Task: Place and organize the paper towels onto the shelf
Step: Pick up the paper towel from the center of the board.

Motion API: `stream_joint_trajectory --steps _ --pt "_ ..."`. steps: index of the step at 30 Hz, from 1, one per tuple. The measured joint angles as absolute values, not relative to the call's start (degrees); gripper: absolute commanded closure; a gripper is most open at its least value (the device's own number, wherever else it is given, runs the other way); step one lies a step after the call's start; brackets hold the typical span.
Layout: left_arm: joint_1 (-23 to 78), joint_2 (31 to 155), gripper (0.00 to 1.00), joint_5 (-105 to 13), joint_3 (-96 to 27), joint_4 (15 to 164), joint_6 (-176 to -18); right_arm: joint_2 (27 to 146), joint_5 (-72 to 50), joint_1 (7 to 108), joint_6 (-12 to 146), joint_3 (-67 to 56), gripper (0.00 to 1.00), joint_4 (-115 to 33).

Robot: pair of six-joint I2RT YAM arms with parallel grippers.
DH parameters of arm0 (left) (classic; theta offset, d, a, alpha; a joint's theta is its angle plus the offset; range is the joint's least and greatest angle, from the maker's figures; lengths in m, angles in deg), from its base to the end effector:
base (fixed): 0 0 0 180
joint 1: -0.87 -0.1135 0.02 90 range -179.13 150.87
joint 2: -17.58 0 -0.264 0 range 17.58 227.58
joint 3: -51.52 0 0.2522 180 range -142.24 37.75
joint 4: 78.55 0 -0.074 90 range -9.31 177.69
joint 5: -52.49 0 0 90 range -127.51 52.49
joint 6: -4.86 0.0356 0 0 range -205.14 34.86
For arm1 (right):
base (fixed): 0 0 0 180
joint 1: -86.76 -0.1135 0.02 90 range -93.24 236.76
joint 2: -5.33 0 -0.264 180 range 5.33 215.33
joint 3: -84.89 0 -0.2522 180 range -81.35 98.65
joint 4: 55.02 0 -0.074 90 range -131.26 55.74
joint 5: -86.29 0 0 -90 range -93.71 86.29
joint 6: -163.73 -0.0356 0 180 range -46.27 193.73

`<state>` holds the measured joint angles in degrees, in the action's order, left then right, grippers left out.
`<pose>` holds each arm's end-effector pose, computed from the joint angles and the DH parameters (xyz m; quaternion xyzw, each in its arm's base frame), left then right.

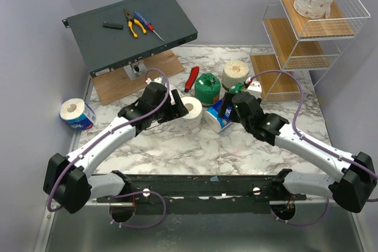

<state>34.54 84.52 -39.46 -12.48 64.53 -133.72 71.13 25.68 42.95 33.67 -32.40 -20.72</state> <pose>0.2095 -0.1410 0.2732 -0.1104 0.8989 -0.2903 0.3090 0.1904 0.1584 0.2769 0.0840 0.8703 0.1173 0.4708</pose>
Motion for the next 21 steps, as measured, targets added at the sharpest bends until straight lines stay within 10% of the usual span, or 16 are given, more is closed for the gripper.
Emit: stream_joint_trajectory --steps 21 --pt "39.3 107.4 0.24 -22.0 -36.4 44.2 -137.8 66.8 22.5 43.0 37.9 -36.5 0.0 -21.1"
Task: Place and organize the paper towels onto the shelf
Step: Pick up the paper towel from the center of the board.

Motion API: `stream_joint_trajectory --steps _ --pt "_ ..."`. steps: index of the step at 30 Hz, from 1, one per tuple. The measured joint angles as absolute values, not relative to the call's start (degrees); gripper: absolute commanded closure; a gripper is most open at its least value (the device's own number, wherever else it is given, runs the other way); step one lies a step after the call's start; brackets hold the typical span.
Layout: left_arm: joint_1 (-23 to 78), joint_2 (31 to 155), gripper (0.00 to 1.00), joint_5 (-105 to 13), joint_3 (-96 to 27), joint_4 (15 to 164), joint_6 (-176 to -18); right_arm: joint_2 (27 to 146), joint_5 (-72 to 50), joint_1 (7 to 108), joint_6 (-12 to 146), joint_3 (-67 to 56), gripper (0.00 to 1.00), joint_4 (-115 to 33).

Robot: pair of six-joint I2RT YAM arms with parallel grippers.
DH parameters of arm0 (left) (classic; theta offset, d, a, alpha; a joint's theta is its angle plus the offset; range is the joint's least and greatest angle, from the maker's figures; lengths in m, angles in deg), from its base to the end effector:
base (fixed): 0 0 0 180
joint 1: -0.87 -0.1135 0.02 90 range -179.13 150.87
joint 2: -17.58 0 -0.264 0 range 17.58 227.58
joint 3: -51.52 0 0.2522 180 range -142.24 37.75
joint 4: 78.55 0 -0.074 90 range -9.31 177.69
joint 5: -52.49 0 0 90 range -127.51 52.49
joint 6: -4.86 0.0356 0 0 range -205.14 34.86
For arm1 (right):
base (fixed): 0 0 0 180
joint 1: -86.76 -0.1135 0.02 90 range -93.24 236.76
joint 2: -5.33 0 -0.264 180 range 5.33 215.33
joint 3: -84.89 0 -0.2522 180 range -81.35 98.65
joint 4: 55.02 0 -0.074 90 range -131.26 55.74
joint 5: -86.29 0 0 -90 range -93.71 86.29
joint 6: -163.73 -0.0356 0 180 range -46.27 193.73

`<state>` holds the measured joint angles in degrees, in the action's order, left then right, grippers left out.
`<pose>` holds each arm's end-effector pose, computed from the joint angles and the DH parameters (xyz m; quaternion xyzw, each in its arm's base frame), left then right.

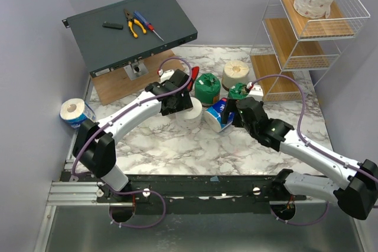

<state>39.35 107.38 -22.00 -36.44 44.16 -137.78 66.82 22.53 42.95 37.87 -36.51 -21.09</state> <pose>0.2617 -0.1958 0.2764 -0.1534 0.9434 -0.0972 0.2775 0.1774 0.1483 0.2693 0.0410 0.8758 0.1234 0.4648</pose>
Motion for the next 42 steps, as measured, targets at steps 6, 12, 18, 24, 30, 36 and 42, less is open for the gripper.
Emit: stream_joint_trajectory --steps 6,12,18,24,30,36,42 --pt "39.4 111.6 0.28 -20.0 -40.4 39.4 -141.2 65.4 22.5 43.0 38.4 -37.1 0.0 -21.1" --pt "39.5 113.8 0.41 -20.0 -41.6 38.0 -143.0 64.4 22.5 43.0 38.9 -37.1 0.0 -21.1" --pt "39.9 113.9 0.56 -20.0 -41.5 38.1 -143.5 63.1 22.8 43.0 38.8 -37.1 0.0 -21.0" --pt "40.1 111.8 0.64 -20.0 -38.9 39.1 -143.5 61.6 28.8 43.0 36.2 -36.1 0.0 -16.7" --pt "40.5 108.6 0.64 -20.0 -35.6 38.8 -142.9 60.3 40.4 43.0 31.5 -29.8 0.0 -6.6" --pt "41.1 104.6 0.64 -19.9 -31.7 38.8 -141.9 57.4 54.2 43.6 28.0 -26.9 0.0 -1.6" --pt "41.1 102.5 0.64 -20.0 -29.0 40.8 -141.3 61.2 58.5 51.8 30.4 -26.1 0.0 -5.6"
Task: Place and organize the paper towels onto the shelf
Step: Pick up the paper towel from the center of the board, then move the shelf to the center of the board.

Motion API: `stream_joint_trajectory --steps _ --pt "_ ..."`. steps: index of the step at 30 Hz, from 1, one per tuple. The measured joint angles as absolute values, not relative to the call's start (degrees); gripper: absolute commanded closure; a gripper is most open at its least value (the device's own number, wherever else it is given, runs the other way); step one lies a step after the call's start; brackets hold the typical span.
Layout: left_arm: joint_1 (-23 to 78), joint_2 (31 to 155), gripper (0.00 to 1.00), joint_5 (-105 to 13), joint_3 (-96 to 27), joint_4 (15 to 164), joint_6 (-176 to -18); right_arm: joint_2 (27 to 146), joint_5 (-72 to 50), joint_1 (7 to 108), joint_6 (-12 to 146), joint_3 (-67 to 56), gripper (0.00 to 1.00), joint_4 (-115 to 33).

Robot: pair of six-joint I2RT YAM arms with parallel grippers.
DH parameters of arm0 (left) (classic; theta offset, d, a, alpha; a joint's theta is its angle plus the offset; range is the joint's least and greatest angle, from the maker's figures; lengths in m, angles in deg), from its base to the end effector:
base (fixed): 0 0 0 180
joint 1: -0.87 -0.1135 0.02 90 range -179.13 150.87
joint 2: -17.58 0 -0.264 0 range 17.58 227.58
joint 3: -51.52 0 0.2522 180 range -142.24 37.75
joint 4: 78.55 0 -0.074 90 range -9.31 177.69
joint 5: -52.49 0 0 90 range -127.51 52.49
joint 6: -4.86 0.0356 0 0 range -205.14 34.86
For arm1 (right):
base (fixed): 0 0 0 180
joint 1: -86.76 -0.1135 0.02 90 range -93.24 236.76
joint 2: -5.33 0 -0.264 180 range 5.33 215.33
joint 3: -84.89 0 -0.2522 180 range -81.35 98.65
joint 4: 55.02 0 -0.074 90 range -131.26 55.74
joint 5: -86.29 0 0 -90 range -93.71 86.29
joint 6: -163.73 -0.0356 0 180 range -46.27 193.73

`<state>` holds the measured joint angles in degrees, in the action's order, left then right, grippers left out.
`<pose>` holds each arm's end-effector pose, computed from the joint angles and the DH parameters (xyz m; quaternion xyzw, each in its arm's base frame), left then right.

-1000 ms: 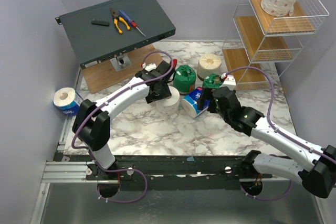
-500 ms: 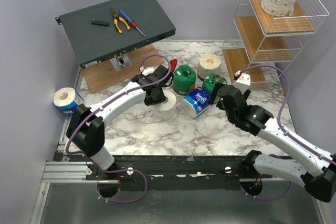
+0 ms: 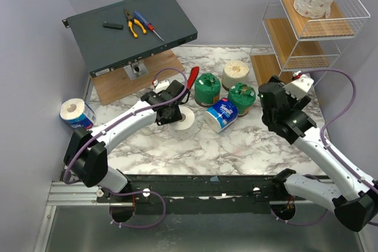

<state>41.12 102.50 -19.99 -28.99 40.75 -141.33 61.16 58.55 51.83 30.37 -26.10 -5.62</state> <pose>0.2309 -0.1815 0.2591 -0.1663 0.9512 -0.0597 0.2528 0.1741 0.0832 0.3359 0.2893 0.7442 -0.1132 0.5913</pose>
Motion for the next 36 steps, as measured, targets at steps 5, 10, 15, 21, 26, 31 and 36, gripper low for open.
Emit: stream_joint_trajectory --steps 5,10,15,21,26,31,36 --pt "41.1 101.4 0.63 -20.2 -27.4 42.7 -140.4 63.9 57.8 55.7 39.6 -26.1 0.0 -16.8" --pt "41.1 100.4 0.63 -20.7 -26.2 44.3 -139.3 64.0 57.1 55.7 50.2 -27.8 0.01 -31.6" --pt "41.1 100.4 0.63 -21.3 -26.1 44.8 -138.5 67.5 58.4 56.5 57.9 -27.3 0.02 -41.7" --pt "41.1 100.1 0.63 -21.7 -25.6 45.5 -138.3 73.3 58.6 61.2 61.0 -24.5 0.03 -44.7" --pt "41.1 100.0 0.63 -21.7 -25.5 45.7 -138.3 76.3 58.5 64.5 61.8 -21.9 0.1 -45.6" --pt "41.1 100.0 0.63 -21.7 -25.5 45.8 -138.3 79.2 58.5 65.6 61.8 -20.1 0.18 -46.1" --pt "41.1 100.0 0.63 -21.7 -25.5 45.8 -138.3 81.6 58.5 65.9 61.8 -19.8 0.35 -46.1"
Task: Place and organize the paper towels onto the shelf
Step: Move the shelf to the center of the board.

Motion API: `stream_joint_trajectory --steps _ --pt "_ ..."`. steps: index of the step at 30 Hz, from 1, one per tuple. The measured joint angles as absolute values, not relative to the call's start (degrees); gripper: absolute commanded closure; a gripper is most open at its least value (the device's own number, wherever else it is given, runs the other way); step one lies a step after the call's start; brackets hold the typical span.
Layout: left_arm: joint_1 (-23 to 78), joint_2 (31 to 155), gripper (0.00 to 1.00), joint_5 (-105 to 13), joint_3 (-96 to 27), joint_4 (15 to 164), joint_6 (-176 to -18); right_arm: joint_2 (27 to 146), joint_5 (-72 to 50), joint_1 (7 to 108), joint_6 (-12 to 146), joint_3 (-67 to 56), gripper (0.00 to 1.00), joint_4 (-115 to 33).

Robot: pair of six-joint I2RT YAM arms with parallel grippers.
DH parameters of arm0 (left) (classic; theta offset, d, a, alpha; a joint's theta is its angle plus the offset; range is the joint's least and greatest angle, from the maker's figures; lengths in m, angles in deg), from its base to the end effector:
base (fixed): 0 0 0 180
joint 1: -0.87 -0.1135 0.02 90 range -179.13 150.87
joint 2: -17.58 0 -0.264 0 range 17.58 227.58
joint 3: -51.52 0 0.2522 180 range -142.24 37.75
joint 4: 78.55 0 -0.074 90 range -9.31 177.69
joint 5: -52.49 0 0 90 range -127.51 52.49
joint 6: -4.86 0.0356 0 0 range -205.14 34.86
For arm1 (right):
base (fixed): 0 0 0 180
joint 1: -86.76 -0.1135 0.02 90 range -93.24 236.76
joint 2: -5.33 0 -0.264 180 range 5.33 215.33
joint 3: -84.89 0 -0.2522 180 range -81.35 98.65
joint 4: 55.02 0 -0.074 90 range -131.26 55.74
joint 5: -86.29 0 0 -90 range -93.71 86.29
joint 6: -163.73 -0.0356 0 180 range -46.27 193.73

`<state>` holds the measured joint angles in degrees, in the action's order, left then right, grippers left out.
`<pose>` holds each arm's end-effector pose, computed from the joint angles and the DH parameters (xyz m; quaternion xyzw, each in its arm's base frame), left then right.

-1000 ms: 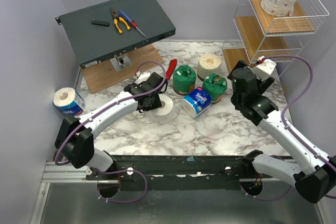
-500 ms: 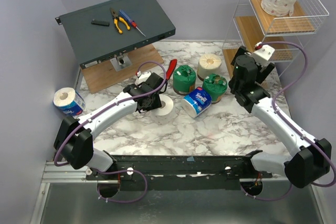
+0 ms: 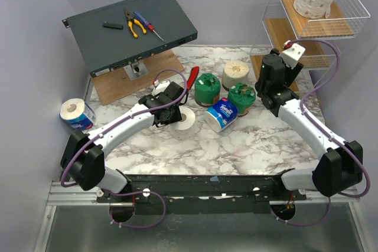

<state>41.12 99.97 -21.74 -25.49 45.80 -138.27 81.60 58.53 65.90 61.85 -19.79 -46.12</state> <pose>0.2265 -0.1791 0.2568 -0.1417 0.9492 -0.0892 0.2666 0.2904 0.0769 0.3503 0.2804 0.6791 -0.2241 0.6403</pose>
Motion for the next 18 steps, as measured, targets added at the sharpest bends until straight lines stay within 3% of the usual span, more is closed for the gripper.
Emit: stream_joint_trajectory --steps 11,18 --pt "41.1 99.5 0.63 -22.0 -25.0 46.3 -138.2 83.1 58.7 68.6 61.8 -18.5 0.46 -46.2" --pt "41.1 99.1 0.63 -22.1 -24.5 46.7 -138.2 84.4 58.7 69.6 61.7 -16.6 0.6 -45.8"
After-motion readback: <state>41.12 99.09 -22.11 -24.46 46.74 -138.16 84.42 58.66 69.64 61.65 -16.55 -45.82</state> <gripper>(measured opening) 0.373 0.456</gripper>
